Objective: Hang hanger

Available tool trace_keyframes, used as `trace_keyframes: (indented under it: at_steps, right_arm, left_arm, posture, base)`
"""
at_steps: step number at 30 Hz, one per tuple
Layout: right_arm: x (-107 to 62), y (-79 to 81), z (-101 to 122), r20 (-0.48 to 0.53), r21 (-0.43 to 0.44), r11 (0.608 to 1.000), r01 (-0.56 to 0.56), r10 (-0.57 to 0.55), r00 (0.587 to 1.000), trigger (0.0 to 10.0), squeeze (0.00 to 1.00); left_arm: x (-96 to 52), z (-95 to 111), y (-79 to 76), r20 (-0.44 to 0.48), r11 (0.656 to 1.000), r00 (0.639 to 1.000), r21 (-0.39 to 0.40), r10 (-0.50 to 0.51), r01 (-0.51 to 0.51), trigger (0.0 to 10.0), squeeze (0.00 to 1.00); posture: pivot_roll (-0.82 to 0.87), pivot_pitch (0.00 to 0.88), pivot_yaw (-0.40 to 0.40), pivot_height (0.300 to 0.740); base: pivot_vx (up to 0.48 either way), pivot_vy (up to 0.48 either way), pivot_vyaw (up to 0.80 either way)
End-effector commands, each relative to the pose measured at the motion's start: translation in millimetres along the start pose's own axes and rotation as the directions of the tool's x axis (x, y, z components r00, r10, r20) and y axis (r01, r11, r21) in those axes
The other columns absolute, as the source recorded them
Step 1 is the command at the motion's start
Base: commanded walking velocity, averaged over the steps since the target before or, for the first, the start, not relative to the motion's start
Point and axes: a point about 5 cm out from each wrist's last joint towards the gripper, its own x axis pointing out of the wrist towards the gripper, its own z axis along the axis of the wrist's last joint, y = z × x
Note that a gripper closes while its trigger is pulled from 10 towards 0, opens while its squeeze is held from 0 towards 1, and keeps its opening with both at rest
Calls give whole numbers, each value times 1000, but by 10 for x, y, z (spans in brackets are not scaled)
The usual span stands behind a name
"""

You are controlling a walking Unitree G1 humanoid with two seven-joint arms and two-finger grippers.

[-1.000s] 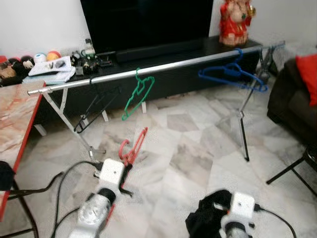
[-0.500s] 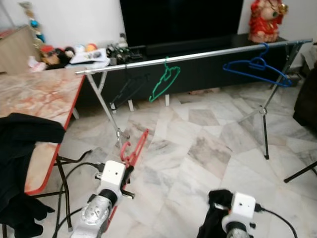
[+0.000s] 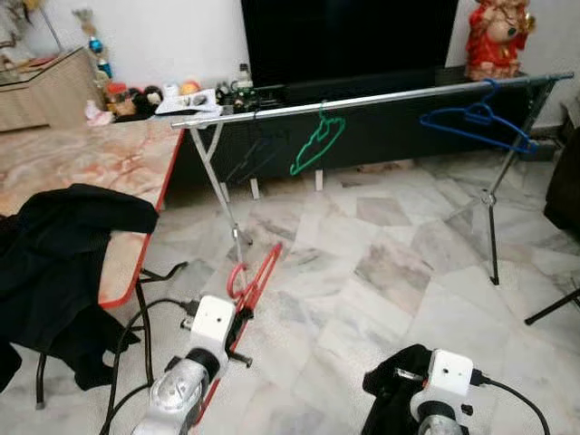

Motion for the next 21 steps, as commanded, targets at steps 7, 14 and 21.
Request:
trace_keyframes:
  at_steps: [7, 14, 21]
  right_arm:
    - [224, -8, 307, 55, -28, 999, -38, 40, 998, 10000, 0]
    - [504, 11, 813, 163, -168, 985, -37, 65, 984, 10000, 0]
    - [604, 117, 1000, 177, -166, 985, -44, 73, 981, 10000, 0]
  left_arm:
    - [42, 47, -80, -30, 987, 987, 28, -159, 160, 10000, 0]
    - [95, 59, -45, -132, 928, 939, 156, -319, 337, 10000, 0]
    - [21, -20, -119, -276, 807, 834, 238, -477, 540, 10000, 0]
  posture:
    - [67, 55, 58, 740]
    - [67, 43, 61, 740]
    - [68, 35, 64, 740]
  base:
    - [0, 0, 0]
    - [0, 0, 0]
    - [0, 0, 0]
